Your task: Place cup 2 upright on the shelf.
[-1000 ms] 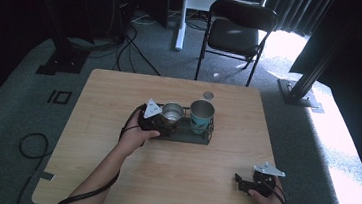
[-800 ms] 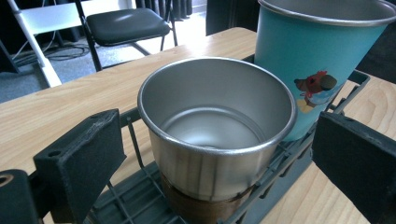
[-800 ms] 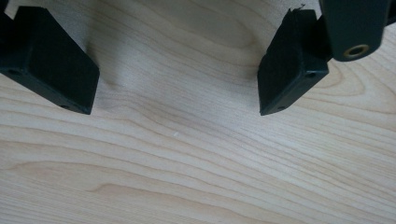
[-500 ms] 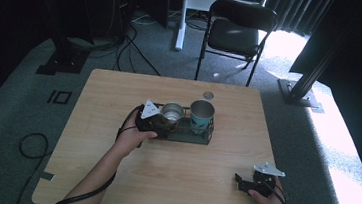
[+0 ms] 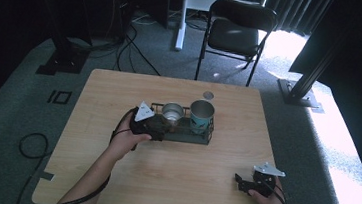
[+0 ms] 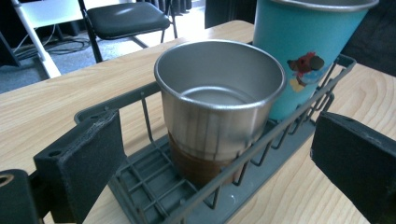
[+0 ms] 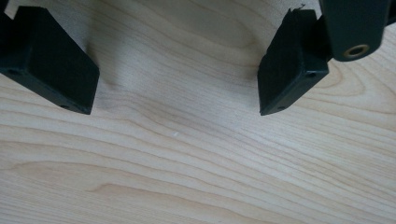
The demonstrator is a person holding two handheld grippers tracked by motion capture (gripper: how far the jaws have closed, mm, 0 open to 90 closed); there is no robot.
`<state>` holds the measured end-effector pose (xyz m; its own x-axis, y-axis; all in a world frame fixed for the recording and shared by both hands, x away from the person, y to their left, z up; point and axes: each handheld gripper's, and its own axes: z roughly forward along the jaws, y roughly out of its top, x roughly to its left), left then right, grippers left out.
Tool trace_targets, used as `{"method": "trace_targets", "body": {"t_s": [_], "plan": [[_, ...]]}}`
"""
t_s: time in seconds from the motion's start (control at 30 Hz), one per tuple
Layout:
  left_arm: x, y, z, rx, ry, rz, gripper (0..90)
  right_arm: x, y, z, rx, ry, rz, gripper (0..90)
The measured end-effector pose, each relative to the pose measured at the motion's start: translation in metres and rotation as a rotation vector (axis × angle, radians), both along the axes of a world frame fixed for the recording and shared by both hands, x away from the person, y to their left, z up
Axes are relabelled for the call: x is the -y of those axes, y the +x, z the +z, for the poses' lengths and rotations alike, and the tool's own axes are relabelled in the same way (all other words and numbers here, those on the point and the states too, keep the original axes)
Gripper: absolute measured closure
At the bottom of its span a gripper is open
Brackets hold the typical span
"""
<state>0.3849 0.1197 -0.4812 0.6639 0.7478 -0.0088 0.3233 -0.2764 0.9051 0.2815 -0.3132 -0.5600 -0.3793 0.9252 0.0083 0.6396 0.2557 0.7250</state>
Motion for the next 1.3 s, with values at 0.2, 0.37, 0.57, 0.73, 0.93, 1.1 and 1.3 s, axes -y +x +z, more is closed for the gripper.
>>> {"method": "trace_targets", "body": {"t_s": [0.2,0.37,0.57,0.73,0.93,1.1,1.3], "plan": [[-0.006,-0.007,-0.002,-0.007,0.002,-0.001,3.5,0.000,0.000,0.000,0.000,0.000,0.000,12.2],[-0.014,-0.011,-0.005,-0.017,-0.007,0.009,3.5,0.000,0.000,0.000,0.000,0.000,0.000,12.2],[-0.025,-0.017,-0.013,-0.033,0.001,0.024,3.5,0.000,0.000,0.000,0.000,0.000,0.000,12.2],[-0.037,-0.022,-0.022,-0.050,0.009,0.042,3.5,0.000,0.000,0.000,0.000,-0.001,0.000,12.3],[-0.047,-0.027,-0.030,-0.072,0.012,0.056,3.5,0.000,0.000,0.000,0.000,-0.001,0.000,12.3],[-0.054,-0.032,-0.037,-0.093,0.019,0.062,3.5,0.000,0.000,0.000,0.000,-0.001,0.000,12.3],[-0.063,-0.038,-0.041,-0.109,0.026,0.063,3.5,0.000,0.000,0.000,0.000,-0.001,0.000,12.3]]}}
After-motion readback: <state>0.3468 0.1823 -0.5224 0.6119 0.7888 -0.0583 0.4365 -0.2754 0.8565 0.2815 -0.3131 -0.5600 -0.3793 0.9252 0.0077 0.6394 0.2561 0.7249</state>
